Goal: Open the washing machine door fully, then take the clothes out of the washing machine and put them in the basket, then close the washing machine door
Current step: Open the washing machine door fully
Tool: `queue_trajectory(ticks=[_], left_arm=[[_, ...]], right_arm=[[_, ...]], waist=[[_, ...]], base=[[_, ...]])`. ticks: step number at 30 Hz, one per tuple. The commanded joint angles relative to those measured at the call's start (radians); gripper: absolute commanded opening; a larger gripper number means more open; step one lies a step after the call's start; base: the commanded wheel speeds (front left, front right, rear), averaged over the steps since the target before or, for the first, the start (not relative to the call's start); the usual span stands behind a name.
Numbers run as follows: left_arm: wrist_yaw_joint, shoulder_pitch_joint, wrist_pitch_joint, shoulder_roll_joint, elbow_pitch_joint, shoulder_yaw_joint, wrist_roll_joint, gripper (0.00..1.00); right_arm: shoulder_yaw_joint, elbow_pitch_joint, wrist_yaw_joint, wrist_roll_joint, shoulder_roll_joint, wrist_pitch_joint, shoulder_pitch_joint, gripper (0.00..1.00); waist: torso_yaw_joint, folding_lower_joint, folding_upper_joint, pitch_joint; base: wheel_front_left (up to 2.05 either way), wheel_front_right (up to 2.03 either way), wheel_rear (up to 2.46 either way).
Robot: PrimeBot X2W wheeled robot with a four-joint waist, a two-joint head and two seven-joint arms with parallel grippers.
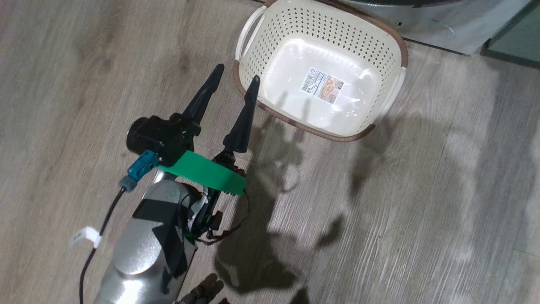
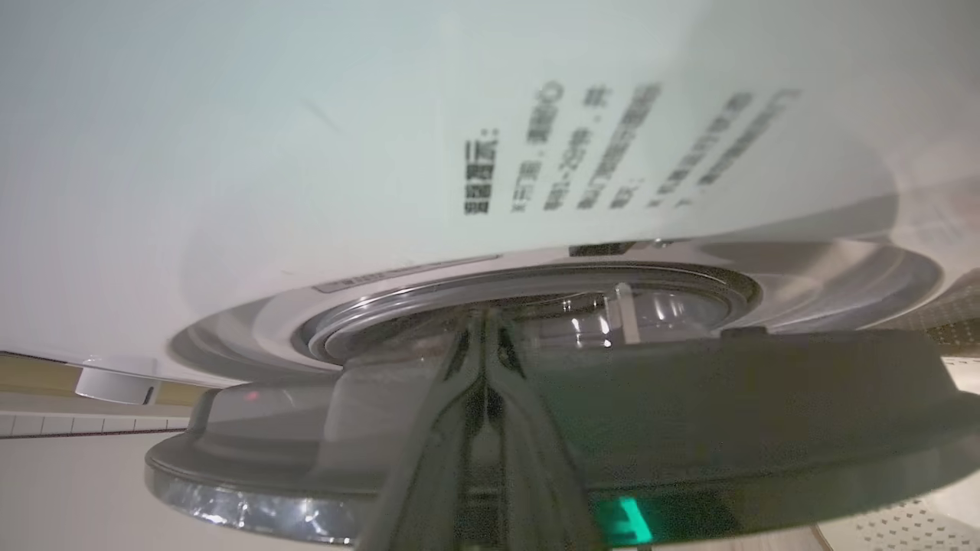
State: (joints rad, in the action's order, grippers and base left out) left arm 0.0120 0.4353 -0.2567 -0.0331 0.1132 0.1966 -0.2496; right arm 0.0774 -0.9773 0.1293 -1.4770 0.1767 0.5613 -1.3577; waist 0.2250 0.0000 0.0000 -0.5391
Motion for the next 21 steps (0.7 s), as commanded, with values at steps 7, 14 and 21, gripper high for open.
queue_trajectory(ticks=[7,14,21], left_arm=[[0.009,-0.001,-0.005,-0.017,-0.028,-0.037,0.000,1.00],[0.014,-0.011,-0.005,-0.017,-0.029,-0.035,0.005,1.00],[0.014,-0.028,-0.005,-0.017,-0.025,-0.038,0.011,1.00]], right_arm=[[-0.031,0.085,0.001,-0.008,-0.045,0.070,0.069,0.00],[-0.036,0.168,0.001,-0.038,-0.067,0.126,0.158,0.00],[-0.049,0.275,0.001,-0.075,-0.092,0.191,0.264,0.00]], waist=[[-0.011,0.0000,0.0000,0.021],[-0.023,0.0000,0.0000,0.038],[-0.036,0.0000,0.0000,0.062]], base=[[0.00,0.00,0.00],[0.00,0.00,0.00],[0.00,0.00,0.00]])
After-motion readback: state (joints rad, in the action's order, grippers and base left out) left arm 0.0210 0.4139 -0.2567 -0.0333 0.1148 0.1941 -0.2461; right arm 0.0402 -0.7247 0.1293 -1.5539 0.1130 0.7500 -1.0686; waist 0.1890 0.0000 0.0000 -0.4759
